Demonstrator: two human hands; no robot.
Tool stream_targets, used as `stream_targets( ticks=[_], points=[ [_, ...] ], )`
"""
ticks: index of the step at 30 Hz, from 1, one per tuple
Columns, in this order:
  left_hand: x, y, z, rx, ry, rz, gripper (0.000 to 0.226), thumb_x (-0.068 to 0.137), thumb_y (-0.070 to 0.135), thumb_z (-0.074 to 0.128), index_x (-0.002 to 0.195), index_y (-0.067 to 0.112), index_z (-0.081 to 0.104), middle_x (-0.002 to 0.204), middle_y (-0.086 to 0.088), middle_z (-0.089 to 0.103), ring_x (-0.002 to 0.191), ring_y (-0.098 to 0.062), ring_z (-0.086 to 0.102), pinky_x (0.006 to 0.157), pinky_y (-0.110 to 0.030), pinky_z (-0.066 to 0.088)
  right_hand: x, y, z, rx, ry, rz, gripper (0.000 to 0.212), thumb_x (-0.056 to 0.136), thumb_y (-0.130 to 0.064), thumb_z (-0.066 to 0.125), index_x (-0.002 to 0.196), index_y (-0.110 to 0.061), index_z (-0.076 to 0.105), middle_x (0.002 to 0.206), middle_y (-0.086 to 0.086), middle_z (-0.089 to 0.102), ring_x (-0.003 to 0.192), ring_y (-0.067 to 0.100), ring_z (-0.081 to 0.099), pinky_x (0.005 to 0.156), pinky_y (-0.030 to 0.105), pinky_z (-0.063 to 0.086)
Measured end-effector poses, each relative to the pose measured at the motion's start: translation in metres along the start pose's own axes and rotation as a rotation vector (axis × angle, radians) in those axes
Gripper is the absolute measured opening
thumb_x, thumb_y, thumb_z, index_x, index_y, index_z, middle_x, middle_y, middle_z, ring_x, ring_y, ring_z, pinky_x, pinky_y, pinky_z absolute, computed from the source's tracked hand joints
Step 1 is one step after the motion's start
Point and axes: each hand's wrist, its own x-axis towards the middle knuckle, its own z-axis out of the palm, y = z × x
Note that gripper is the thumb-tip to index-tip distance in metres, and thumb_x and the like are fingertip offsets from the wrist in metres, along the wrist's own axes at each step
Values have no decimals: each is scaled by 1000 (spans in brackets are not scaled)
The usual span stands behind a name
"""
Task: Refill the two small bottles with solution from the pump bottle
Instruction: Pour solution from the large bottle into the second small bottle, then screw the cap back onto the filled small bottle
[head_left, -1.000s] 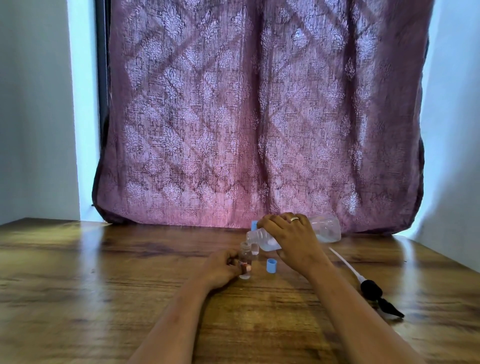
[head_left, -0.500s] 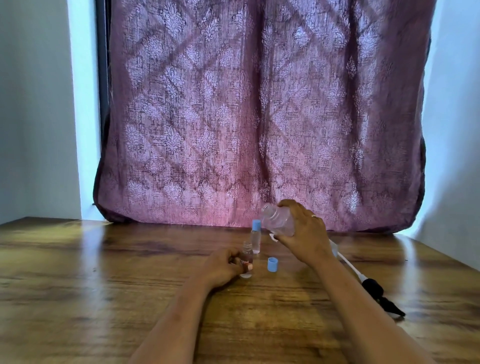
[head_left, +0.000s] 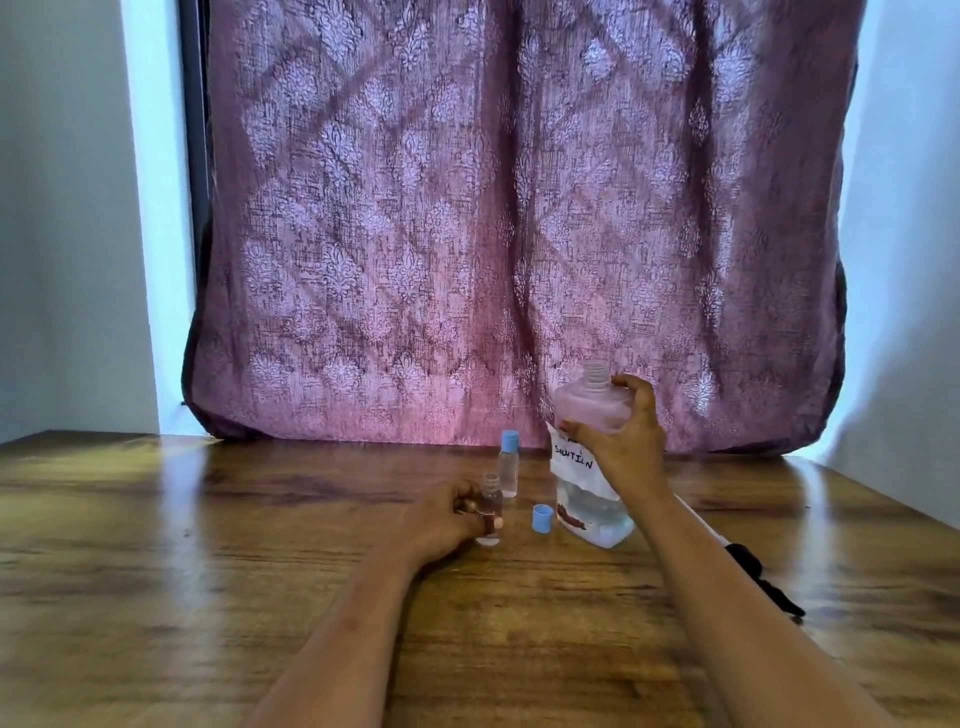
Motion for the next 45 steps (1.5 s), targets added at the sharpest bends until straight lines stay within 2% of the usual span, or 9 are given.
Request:
stream_targets(
  ticks=[5, 11, 15, 20, 25, 30, 36, 39, 45],
  points=[
    [0, 0, 1, 23, 46, 26, 25, 78, 24, 77, 100, 24, 66, 101, -1, 70, 98, -18, 64, 91, -33, 50, 4, 2, -3, 18, 19, 80, 87, 58, -20, 89, 126, -22, 35, 124, 7, 47, 107, 24, 52, 82, 33, 49],
    [3, -1, -1, -68, 160, 66, 25, 74, 22, 80, 95, 28, 69, 95, -2, 73, 93, -21, 68, 91, -42, 54, 3, -9, -4, -26, 40, 78, 87, 61, -24, 86, 130, -22, 33, 132, 12, 39, 115, 27, 45, 91, 38, 45],
    [2, -4, 0, 14, 129, 59, 22, 74, 20, 80, 86, 30, 66, 91, -5, 72, 85, -20, 65, 84, -37, 53, -5, -22, -3, -348, 147, -133, 72, 70, -33, 79, 130, -24, 40, 135, 8, 37, 123, 32, 36, 96, 52, 34],
    [1, -2, -1, 32, 123, 63, 21, 77, 20, 78, 87, 31, 63, 88, -1, 68, 75, -13, 60, 69, -24, 50, -11, -38, 5, -593, 166, -510, 40, 75, -18, 70, 112, -16, 55, 114, 8, 56, 105, 31, 49, 83, 40, 40],
    [2, -4, -1, 68, 101, 67, 18, 79, 20, 76, 93, 25, 65, 88, -1, 66, 78, -12, 59, 71, -24, 46, -15, -47, 6, -819, 110, -746, 18, 78, -14, 64, 96, -16, 61, 90, 1, 63, 83, 22, 57, 69, 34, 43],
    [5, -7, 0, 56, 108, 43, 20, 76, 22, 78, 92, 21, 68, 83, 1, 64, 71, -10, 57, 69, -24, 46, -18, -52, 11, -750, -296, -602, 11, 91, -20, 53, 101, -16, 55, 83, 1, 65, 60, 20, 61, 50, 31, 51],
    [6, -6, 0, 50, 97, 43, 20, 77, 21, 78, 89, 29, 64, 83, 8, 66, 74, -5, 60, 72, -20, 48, -30, -32, 30, -1001, -834, -139, 28, 86, -21, 57, 114, -18, 57, 106, 9, 63, 94, 28, 61, 70, 31, 45],
    [5, -6, 0, 37, 93, 36, 19, 77, 23, 77, 88, 30, 64, 84, 7, 67, 77, -9, 61, 75, -25, 49, -37, -21, 30, -1042, -893, -50, 21, 86, -22, 57, 106, -16, 61, 108, 7, 62, 92, 24, 58, 69, 31, 41],
    [3, -5, -1, 46, 74, 36, 20, 77, 26, 77, 94, 29, 65, 83, 9, 66, 80, -11, 61, 80, -30, 49, -41, -19, 34, -1059, -913, -91, 16, 87, -21, 58, 101, -15, 63, 106, 7, 63, 94, 24, 60, 76, 34, 49]
  ],
)
